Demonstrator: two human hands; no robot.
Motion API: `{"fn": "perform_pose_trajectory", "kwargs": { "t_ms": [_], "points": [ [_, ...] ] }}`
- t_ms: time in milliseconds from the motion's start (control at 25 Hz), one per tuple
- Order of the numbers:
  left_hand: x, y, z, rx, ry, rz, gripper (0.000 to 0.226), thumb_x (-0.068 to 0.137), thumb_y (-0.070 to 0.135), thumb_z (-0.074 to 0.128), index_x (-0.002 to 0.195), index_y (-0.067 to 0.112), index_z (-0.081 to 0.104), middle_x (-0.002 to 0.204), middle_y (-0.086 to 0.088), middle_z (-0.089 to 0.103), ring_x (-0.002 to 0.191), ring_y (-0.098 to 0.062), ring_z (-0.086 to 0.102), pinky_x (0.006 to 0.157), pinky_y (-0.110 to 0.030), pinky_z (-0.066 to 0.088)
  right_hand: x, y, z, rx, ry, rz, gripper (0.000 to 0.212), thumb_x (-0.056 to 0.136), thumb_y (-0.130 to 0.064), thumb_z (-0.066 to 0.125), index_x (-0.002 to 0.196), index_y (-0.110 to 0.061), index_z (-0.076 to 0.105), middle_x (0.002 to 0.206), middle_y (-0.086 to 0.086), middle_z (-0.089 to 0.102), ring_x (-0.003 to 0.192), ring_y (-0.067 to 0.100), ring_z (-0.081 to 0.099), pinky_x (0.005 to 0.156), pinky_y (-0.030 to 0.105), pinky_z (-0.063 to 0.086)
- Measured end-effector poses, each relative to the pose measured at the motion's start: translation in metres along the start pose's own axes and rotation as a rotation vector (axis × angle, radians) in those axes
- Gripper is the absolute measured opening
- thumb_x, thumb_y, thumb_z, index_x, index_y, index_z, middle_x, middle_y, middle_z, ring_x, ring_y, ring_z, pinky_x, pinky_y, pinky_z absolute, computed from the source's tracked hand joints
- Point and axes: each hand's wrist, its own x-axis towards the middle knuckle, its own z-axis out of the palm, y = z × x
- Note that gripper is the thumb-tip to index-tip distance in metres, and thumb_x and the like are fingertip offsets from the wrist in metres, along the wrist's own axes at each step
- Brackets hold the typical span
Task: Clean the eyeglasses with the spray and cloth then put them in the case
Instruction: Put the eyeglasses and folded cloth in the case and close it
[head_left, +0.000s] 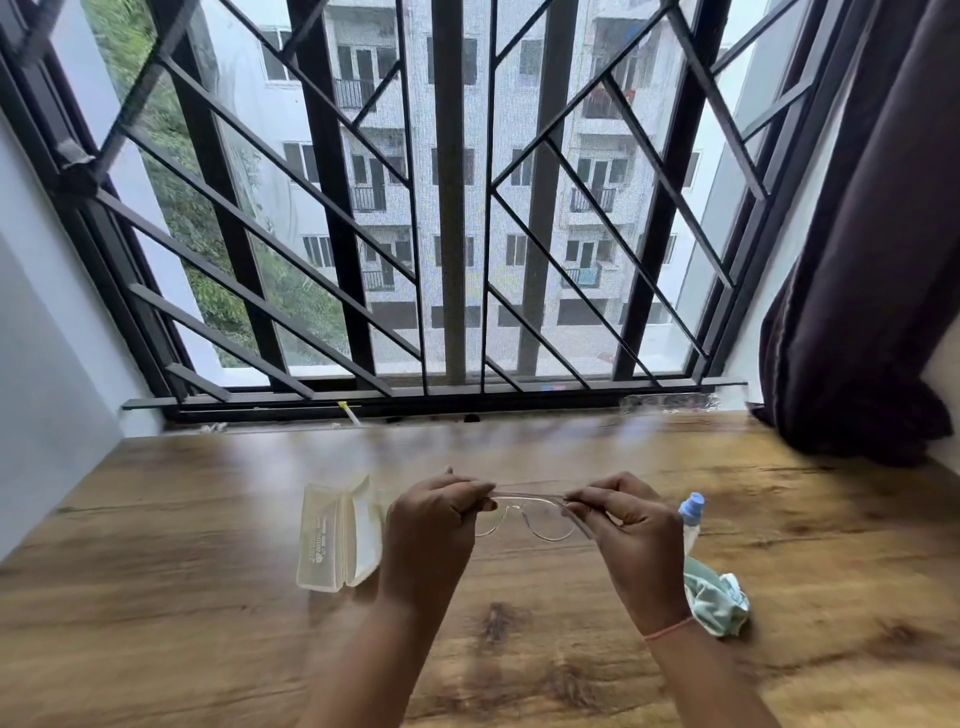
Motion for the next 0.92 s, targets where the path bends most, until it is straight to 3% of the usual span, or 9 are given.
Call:
{"fn": "perform_pose_trajectory", "kwargs": {
  "t_ms": [160,280,400,480,600,720,840,920],
  "points": [
    [0.001,0.006,-0.002,0.132,-0.060,0.024,0.022,0.058,-0.001,0.081,0.073,0.014,0.076,0.072,0.001,0.074,0.065,-0.013,0.070,0.068,-0.025,0.058,0.000,-0.001,-0.002,0.039,-0.019,-0.019,0.030,0.056,0.007,0.081,0.073,-0.017,0.075,0.067,-0.007,0.064,0.065,0.005,0.063,0.062,0.014,0.049],
    [0.004,0.011,-0.004,0.219,-0.048,0.046,0.025,0.054,-0.003,0.084,0.072,0.013,0.076,0.072,0.001,0.074,0.067,-0.017,0.071,0.073,-0.031,0.056,0.001,-0.002,-0.003,0.076,-0.024,0.006,0.034,0.056,0.007,0.081,0.074,-0.021,0.073,0.068,-0.009,0.065,0.064,0.004,0.063,0.062,0.013,0.049],
    [0.002,0.018,-0.004,0.303,-0.102,0.094,0.033,0.051,-0.001,0.085,0.080,0.010,0.075,0.085,-0.002,0.074,0.088,-0.022,0.069,0.082,-0.036,0.053,0.000,-0.005,-0.002,0.028,0.010,-0.028,0.033,0.056,0.008,0.081,0.073,-0.020,0.074,0.067,-0.007,0.064,0.065,0.004,0.062,0.062,0.012,0.049],
    [0.000,0.025,0.000,0.334,-0.138,0.134,0.032,0.055,0.005,0.084,0.085,0.010,0.075,0.092,-0.002,0.073,0.096,-0.026,0.065,0.074,-0.035,0.058,0.000,-0.007,-0.002,-0.025,0.021,-0.088,0.028,0.057,0.010,0.081,0.071,-0.014,0.075,0.066,-0.002,0.063,0.065,0.005,0.061,0.061,0.012,0.048],
    [-0.002,0.026,0.008,0.331,-0.086,0.216,0.014,0.064,0.008,0.080,0.077,0.012,0.075,0.079,0.001,0.073,0.080,-0.023,0.063,0.061,-0.028,0.055,0.000,-0.014,-0.001,-0.136,-0.001,-0.203,0.020,0.061,0.008,0.080,0.072,-0.007,0.074,0.066,0.004,0.061,0.063,0.011,0.059,0.059,0.017,0.047],
    [-0.008,0.015,0.013,0.253,0.077,0.256,0.010,0.068,0.007,0.078,0.076,0.011,0.076,0.072,0.001,0.072,0.066,-0.018,0.063,0.058,-0.025,0.053,-0.002,-0.028,-0.001,-0.216,-0.057,-0.324,0.012,0.067,0.001,0.077,0.077,-0.005,0.073,0.072,0.006,0.061,0.066,0.017,0.060,0.063,0.019,0.046],
    [-0.012,0.008,0.018,0.080,0.272,0.092,0.009,0.069,0.009,0.076,0.077,0.012,0.077,0.075,0.003,0.073,0.066,-0.008,0.065,0.064,-0.019,0.052,0.004,-0.038,-0.006,0.123,-0.161,-0.170,0.017,0.073,-0.012,0.074,0.090,-0.013,0.075,0.083,-0.002,0.069,0.075,0.008,0.064,0.066,0.015,0.050],
    [-0.009,0.008,0.022,-0.275,0.413,-0.325,0.014,0.068,0.003,0.077,0.074,0.016,0.076,0.074,0.004,0.073,0.068,-0.005,0.066,0.065,-0.013,0.052,0.014,-0.034,-0.011,0.356,-0.169,0.017,0.022,0.077,-0.019,0.070,0.099,-0.014,0.073,0.093,-0.003,0.071,0.077,0.005,0.064,0.066,0.014,0.050]
  ]
}}
